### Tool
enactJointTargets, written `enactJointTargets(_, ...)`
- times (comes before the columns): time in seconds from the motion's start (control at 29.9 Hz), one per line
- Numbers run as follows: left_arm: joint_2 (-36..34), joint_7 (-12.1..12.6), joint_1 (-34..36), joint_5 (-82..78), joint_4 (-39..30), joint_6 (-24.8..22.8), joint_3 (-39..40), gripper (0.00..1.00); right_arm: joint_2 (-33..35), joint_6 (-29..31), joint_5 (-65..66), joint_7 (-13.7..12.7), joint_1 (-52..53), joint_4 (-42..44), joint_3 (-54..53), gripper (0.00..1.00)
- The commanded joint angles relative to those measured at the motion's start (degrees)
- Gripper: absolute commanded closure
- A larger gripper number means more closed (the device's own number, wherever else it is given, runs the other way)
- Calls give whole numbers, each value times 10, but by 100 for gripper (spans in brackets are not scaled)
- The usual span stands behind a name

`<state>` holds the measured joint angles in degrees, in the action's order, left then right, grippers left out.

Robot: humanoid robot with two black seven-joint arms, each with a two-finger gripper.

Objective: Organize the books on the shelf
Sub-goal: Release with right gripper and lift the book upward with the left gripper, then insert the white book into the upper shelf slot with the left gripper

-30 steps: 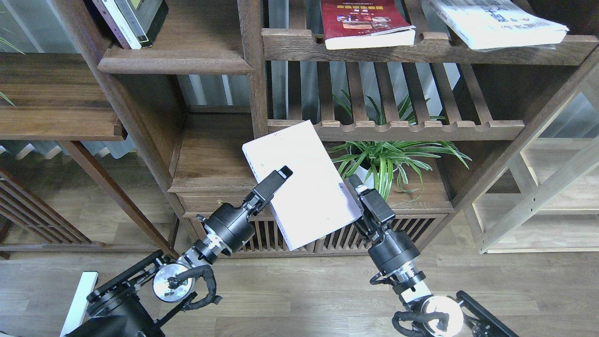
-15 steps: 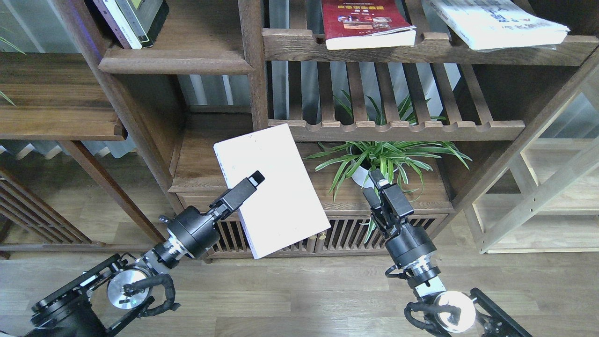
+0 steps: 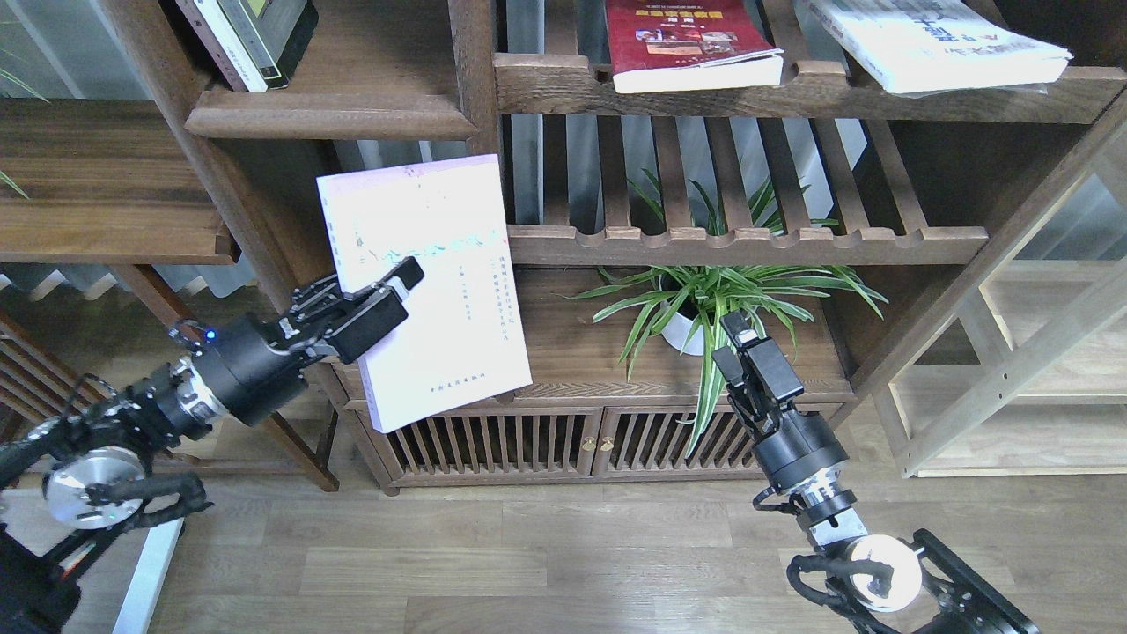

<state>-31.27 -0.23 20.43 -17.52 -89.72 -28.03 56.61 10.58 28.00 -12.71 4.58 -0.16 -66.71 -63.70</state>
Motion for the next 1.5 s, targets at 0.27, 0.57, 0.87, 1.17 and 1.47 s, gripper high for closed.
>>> enactJointTargets(0.27,-87,5,-25,-7,-57,0,116,98,0,0,1,-1,3,11,1,5)
enactJointTargets(0.57,-92,13,-72,-31,-69,0,215,98,1,0,2,-1,17,21,2,5)
enactJointTargets(0.87,-91,36,-74,-32,-63,0,250,98,1,0,1,-1,38,25,7,5)
enactJointTargets(1.17,-85,84,-31,-35,-49,0,253,98,0,0,2,-1,40,25,9,5)
enactJointTargets(1.47,-86,109,22,-45,-34,0,257,98,1,0,2,-1,41,25,6,4)
